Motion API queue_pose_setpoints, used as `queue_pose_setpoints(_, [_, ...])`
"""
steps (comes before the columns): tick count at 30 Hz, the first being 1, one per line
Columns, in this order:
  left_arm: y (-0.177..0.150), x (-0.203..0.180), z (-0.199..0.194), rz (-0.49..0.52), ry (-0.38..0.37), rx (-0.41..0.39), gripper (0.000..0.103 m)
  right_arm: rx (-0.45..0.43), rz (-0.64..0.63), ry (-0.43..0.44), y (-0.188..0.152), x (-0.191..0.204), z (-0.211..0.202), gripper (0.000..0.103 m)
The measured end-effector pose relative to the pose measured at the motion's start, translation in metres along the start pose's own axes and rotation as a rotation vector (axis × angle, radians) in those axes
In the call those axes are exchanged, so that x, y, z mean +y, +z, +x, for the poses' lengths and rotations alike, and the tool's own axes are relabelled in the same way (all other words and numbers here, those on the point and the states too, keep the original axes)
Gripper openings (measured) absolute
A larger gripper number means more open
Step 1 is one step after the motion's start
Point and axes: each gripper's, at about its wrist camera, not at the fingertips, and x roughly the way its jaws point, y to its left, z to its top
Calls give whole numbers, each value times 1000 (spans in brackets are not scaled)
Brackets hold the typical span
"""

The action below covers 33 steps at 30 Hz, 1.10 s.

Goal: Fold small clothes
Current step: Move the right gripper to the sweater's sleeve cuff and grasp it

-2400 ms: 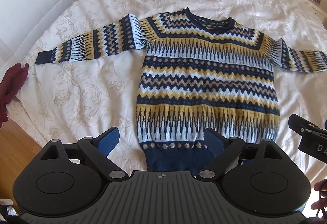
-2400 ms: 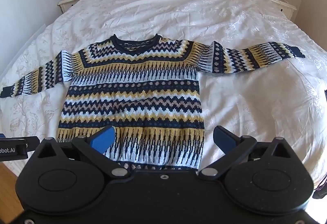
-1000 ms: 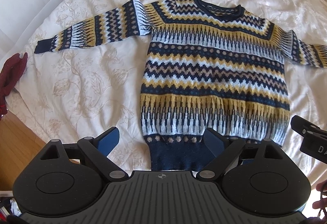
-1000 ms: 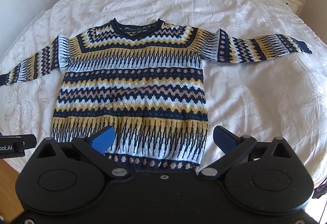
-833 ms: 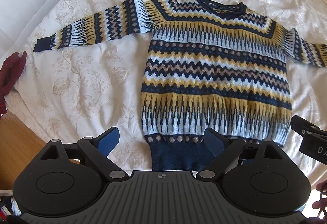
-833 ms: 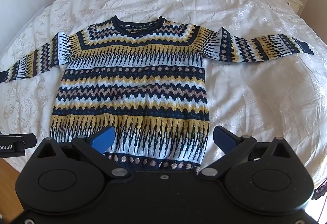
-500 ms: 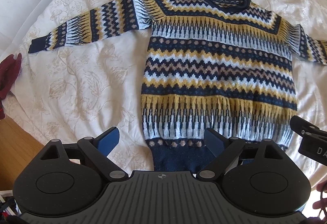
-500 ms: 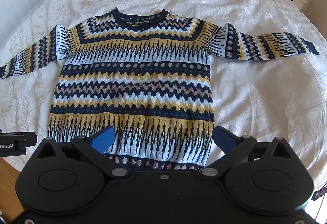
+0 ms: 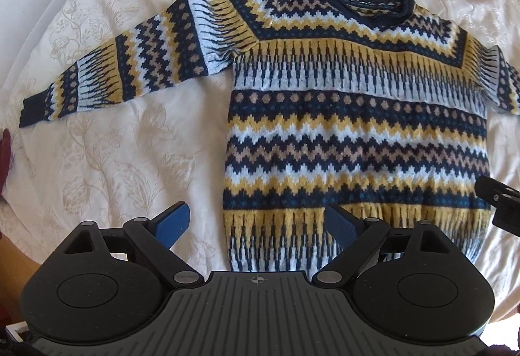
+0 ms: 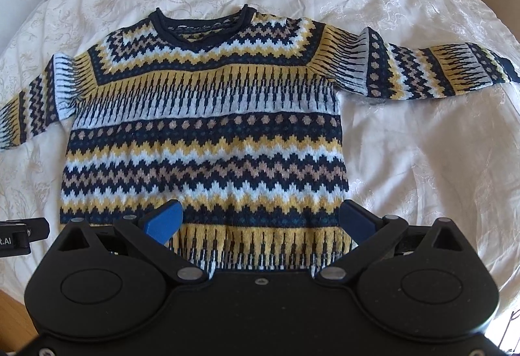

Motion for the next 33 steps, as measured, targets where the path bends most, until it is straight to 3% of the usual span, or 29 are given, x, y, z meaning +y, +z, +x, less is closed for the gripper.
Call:
queue_pose_setpoints(7, [48,-7,21,84,-1,-25,90,6,29,-56,27,-10,24,100])
queue_pose_setpoints(10, [60,-14,28,111,7,-25,90,5,22,-78,35,-20,28,93])
queue_pose_setpoints(14, [69,-22,31,107,-2,-24,90,1,64,-77,50,-48,29,93])
queue_pose_setpoints(21, [72,-47,28,76,17,-18,90,-75,154,-102,81,-122,29,93])
queue_pose_setpoints(25, [71,-65,23,26,28,-10,90,-95,157,-126,98,-171,36,87])
queue_pose_setpoints(33, [72,-110,15,-13,43,-3,90,-134,160,-189,125,-268,44,86])
